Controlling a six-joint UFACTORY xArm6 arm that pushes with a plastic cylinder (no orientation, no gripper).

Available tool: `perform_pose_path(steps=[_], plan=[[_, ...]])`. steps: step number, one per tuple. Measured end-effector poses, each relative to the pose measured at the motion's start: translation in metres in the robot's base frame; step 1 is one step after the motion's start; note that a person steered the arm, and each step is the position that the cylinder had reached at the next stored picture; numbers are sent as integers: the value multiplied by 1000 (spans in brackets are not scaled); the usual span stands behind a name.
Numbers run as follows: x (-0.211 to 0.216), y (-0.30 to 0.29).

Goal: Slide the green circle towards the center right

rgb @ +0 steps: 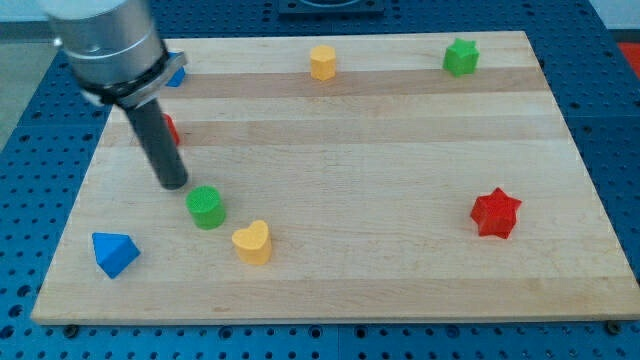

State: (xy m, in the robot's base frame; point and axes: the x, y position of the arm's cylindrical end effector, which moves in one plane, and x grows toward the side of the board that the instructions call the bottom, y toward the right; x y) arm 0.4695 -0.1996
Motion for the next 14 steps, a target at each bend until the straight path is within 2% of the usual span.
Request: perform_pose_path(steps=[1, 2, 3, 5, 6, 7, 8, 9, 10, 11, 13, 14], plan=[[47, -5], [66, 18], [38, 55], [-77, 80], [-80, 80], [-64, 69], [-21, 54], [4, 60], [-18, 106], [-63, 121], [-62, 115], [-85, 100]])
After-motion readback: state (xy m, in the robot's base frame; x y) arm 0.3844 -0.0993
